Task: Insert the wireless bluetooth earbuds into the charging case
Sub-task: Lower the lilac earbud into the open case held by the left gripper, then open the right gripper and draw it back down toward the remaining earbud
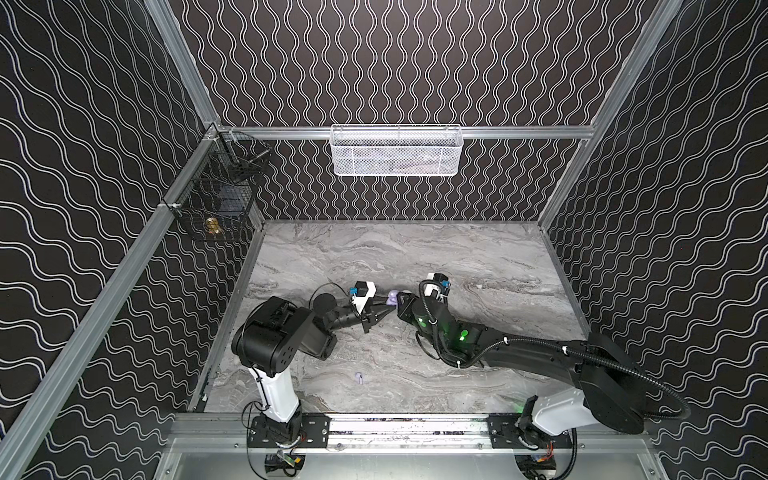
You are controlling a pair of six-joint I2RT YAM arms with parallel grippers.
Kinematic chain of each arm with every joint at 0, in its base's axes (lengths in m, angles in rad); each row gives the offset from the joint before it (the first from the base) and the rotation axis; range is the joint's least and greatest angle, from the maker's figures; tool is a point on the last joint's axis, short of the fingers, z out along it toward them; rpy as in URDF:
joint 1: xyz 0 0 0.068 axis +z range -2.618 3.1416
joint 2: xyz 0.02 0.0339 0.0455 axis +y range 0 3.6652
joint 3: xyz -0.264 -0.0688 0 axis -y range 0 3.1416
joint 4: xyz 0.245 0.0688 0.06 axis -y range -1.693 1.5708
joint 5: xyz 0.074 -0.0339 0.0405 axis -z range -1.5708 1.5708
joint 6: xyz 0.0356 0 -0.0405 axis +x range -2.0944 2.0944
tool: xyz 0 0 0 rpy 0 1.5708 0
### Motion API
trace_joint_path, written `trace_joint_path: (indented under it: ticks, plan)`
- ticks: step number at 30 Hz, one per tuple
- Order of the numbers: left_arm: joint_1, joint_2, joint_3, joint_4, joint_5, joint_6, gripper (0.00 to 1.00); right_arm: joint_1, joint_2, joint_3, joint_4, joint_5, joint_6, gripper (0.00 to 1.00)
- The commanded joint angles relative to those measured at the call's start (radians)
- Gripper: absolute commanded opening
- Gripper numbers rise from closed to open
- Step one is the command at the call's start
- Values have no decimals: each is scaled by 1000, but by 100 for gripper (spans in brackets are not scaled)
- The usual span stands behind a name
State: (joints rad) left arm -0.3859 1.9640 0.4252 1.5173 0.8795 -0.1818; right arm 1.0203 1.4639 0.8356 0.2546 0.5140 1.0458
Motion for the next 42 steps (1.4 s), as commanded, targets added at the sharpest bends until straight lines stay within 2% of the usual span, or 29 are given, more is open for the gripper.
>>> trace_joint_path:
  ticks: [1,7,12,17,23,28,33,42]
  plan:
    - [4,-1,6,34,-4,-5,21,1,-17,-1,-7,20,-18,30]
    - [3,-1,6,34,-6,-4,21,7,-45,35,-141,-2,-80,34]
    - [4,-1,7,34,-13,-7,21,33,-34,40,-244,-100,-120,34]
    - [22,1,13,34,-22,-26,21,131,80,151,-423,-163,-161,35]
    - [62,23,33,34,-64,-87,20,251,259,348,-595,-194,-149,39]
    - [80,22,32,34,-115,-101,21,278,359,409,-610,-257,-143,39]
    - [103,35,44,34,-129,-138,21,298,461,523,-733,-292,-199,38]
    - [110,33,43,34,-137,-136,21,311,507,542,-769,-365,-222,34]
